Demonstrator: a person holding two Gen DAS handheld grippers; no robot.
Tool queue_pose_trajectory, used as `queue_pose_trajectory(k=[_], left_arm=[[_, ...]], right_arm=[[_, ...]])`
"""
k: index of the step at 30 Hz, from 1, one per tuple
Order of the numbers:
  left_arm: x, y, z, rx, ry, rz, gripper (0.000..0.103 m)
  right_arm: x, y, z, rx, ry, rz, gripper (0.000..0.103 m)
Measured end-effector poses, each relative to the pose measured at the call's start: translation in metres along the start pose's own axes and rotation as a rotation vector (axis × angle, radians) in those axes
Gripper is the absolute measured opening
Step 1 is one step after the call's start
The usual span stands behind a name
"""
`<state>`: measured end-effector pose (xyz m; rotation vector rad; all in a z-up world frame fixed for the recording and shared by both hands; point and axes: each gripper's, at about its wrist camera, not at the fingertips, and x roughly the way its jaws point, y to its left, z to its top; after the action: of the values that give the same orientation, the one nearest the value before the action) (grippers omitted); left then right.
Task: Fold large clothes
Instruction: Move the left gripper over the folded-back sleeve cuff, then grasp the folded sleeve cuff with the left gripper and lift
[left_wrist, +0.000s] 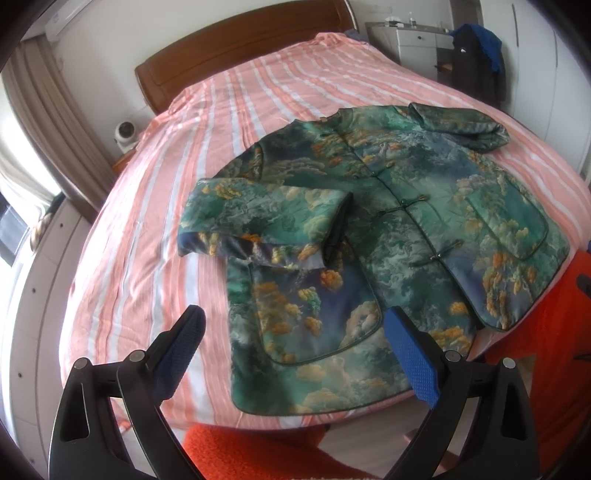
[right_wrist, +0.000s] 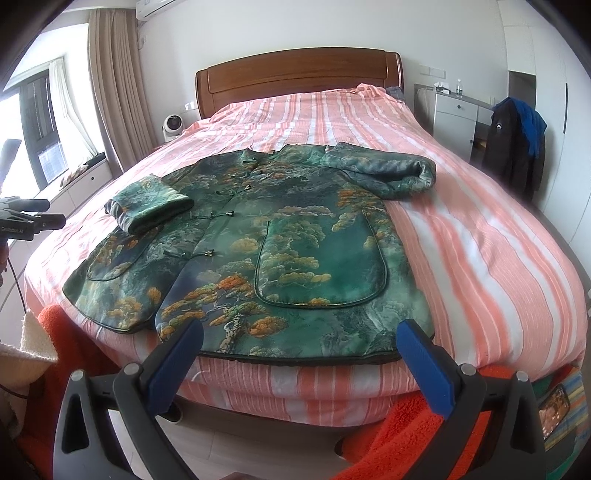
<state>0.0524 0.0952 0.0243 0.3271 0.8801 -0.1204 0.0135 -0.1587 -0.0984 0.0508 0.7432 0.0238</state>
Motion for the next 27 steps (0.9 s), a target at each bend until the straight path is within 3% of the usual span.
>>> queue_pose_trajectory(k=[6, 11, 14, 16, 18, 24, 27], left_arm=[[0.002, 0.001, 0.000, 0.007, -0.004, 0.009, 0.098], [-0.001, 0.007, 0.017, 0.022, -0.044, 0.061, 0.100], [0.004, 0.004, 0.032, 0.049, -0.068, 0.007, 0.103], [0.023, -0.012, 0.041, 0.134, -0.037, -0.029, 0.103], [0.055, -0.031, 0.046, 0.231, 0.000, -0.018, 0.103], [0.179, -0.063, 0.049, 0.398, 0.124, 0.183, 0.102], [0.199, -0.062, 0.047, 0.409, 0.115, 0.188, 0.101]], right_arm=[[0.000, 0.002, 0.000, -0.005, 0.001, 0.012, 0.103], [-0.003, -0.005, -0.001, 0.026, -0.012, 0.008, 0.103], [-0.003, -0.013, -0.002, 0.056, -0.010, 0.001, 0.103], [0.000, -0.014, -0.001, 0.071, 0.001, 0.005, 0.103], [0.001, -0.011, -0.001, 0.064, 0.006, 0.011, 0.103], [-0.002, 0.002, -0.003, 0.014, 0.004, 0.012, 0.103], [-0.007, 0.001, -0.008, 0.007, 0.005, 0.002, 0.103]])
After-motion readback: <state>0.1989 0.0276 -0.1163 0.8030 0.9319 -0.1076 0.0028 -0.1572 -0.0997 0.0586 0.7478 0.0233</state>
